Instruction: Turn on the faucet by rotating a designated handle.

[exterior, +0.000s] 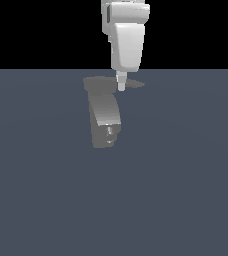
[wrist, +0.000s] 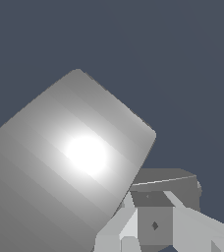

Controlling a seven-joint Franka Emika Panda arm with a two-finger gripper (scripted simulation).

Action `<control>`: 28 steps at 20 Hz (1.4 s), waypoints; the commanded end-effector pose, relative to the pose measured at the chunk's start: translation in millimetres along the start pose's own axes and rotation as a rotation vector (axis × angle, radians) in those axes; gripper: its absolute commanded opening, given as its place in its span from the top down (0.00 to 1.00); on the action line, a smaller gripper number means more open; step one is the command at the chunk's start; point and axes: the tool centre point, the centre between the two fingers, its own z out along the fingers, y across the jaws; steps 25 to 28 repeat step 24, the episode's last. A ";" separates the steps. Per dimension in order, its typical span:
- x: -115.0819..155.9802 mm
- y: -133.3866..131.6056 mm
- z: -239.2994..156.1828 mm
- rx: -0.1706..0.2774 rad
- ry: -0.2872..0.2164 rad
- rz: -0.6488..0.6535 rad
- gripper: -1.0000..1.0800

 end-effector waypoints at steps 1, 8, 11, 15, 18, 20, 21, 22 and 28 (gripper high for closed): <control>8.6 -8.7 0.1 0.006 0.001 0.002 1.00; 28.8 -23.4 0.0 0.006 0.001 0.008 1.00; 37.3 -29.4 0.0 0.006 0.001 0.010 1.00; 48.5 -37.4 -0.1 0.006 0.001 0.013 1.00; 56.7 -43.3 -0.1 0.006 0.001 0.015 1.00; 62.2 -47.1 -0.1 0.006 0.001 0.017 1.00; 64.9 -49.1 -0.2 0.006 0.001 0.018 1.00; 67.6 -51.0 -0.2 0.006 0.001 0.018 1.00; 70.3 -52.9 -0.2 0.006 0.001 0.019 1.00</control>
